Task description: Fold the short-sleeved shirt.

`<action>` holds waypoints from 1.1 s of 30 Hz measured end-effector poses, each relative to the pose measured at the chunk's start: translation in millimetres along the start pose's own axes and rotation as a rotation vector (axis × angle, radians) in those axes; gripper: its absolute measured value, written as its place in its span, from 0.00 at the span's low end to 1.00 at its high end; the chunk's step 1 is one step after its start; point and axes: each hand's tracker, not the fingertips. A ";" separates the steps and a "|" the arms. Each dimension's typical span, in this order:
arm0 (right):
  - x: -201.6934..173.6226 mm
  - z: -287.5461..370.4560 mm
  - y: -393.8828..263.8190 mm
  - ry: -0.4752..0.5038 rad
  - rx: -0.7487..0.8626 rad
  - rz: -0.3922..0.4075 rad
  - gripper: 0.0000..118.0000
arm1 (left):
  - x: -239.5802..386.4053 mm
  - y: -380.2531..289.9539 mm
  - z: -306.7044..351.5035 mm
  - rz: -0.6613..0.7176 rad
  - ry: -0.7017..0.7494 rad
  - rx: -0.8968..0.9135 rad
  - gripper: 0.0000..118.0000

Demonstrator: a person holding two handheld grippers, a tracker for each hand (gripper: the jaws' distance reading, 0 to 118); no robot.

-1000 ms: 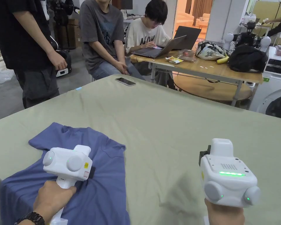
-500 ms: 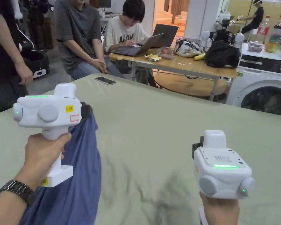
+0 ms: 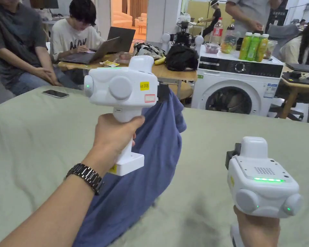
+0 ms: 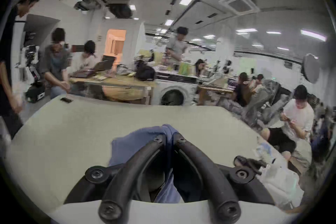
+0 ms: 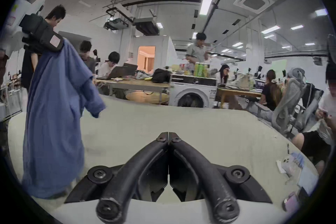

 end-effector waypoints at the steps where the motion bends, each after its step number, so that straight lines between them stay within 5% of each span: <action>1: 12.1 3.6 -0.3 -0.025 0.006 -0.003 0.00 | 18.1 -3.5 -12.2 -0.007 -0.039 -0.020 0.00; 10: 111.8 37.0 -14.3 -0.228 -0.003 0.000 0.00 | 158.0 -93.4 -90.9 -0.084 -0.311 -0.220 0.00; 18: 139.0 41.5 -37.2 -0.280 -0.067 -0.027 0.00 | 180.1 -200.4 -108.0 -0.054 -0.360 -0.425 0.02; 25: 123.9 39.6 -38.3 -0.244 -0.078 -0.028 0.00 | 141.4 -182.3 -78.2 0.029 -0.295 -0.279 0.59; 33: 96.3 32.4 -31.3 -0.165 -0.077 -0.015 0.00 | 56.5 -172.0 -8.3 -0.011 -0.027 -0.156 0.56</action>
